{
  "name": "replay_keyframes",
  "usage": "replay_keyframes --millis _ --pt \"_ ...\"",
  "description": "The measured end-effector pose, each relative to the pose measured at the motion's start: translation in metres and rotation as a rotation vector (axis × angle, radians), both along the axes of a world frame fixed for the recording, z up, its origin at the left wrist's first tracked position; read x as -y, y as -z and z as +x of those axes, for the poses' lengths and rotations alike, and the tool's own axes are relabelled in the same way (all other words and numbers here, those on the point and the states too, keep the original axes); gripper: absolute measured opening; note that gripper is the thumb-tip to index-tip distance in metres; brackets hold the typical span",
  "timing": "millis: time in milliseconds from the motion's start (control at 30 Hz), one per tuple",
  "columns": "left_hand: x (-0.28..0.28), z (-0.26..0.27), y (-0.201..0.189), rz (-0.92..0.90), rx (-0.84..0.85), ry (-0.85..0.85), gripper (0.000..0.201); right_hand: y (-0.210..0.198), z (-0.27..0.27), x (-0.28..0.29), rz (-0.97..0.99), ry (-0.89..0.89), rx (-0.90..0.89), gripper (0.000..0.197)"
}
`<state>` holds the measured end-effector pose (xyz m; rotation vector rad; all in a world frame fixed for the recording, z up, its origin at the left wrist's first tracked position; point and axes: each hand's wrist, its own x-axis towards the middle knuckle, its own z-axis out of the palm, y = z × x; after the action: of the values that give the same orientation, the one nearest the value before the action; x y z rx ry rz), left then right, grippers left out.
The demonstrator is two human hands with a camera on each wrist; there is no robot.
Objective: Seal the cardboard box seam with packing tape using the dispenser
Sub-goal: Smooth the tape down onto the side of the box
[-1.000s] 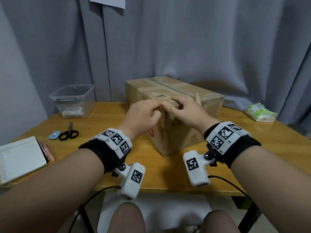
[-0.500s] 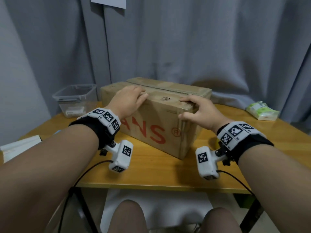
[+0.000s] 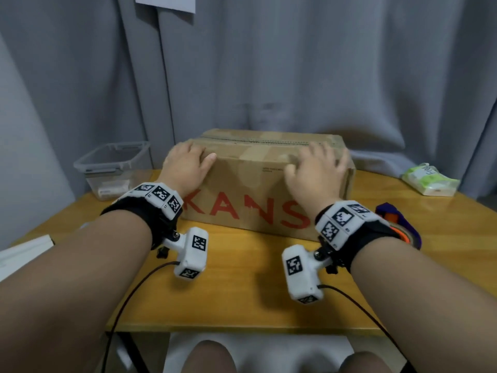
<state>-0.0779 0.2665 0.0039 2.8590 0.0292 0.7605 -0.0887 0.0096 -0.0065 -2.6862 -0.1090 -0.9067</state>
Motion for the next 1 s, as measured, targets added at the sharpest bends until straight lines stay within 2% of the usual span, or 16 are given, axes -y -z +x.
replay_keyframes --millis 100,167,233,300,567,667,733,867,933,1000 --pt "-0.013 0.016 -0.005 -0.105 -0.106 -0.125 0.063 -0.004 0.01 -0.024 -0.088 -0.082 -0.084 0.047" --pt "-0.024 0.024 -0.005 -0.278 -0.197 -0.143 0.06 -0.001 0.016 -0.021 -0.085 -0.1 -0.038 0.047" --pt "-0.03 0.023 -0.004 -0.463 -0.19 -0.092 0.054 0.002 0.018 -0.015 -0.08 -0.132 0.027 0.046" --pt "-0.029 0.016 -0.001 -0.522 -0.12 -0.073 0.047 0.003 0.02 -0.01 -0.07 -0.166 0.058 0.046" --pt "0.009 -0.041 0.016 -0.451 0.144 -0.114 0.032 -0.005 0.022 0.023 0.124 -0.224 0.008 0.035" --pt "0.029 -0.067 0.018 -0.399 0.318 0.027 0.026 -0.008 0.02 0.018 0.204 -0.038 -0.081 0.032" --pt "0.041 -0.082 0.019 -0.34 0.359 0.163 0.025 -0.008 0.011 0.009 0.285 0.053 -0.176 0.035" --pt "0.019 -0.088 0.013 -0.311 0.275 0.434 0.027 -0.007 0.0 0.005 0.435 0.005 -0.264 0.045" --pt "-0.003 -0.079 0.008 -0.173 0.185 0.393 0.032 -0.006 -0.003 0.006 0.521 -0.005 -0.256 0.057" --pt "-0.017 -0.069 0.006 -0.029 0.068 0.307 0.045 -0.003 -0.006 0.001 0.604 0.028 -0.252 0.07"
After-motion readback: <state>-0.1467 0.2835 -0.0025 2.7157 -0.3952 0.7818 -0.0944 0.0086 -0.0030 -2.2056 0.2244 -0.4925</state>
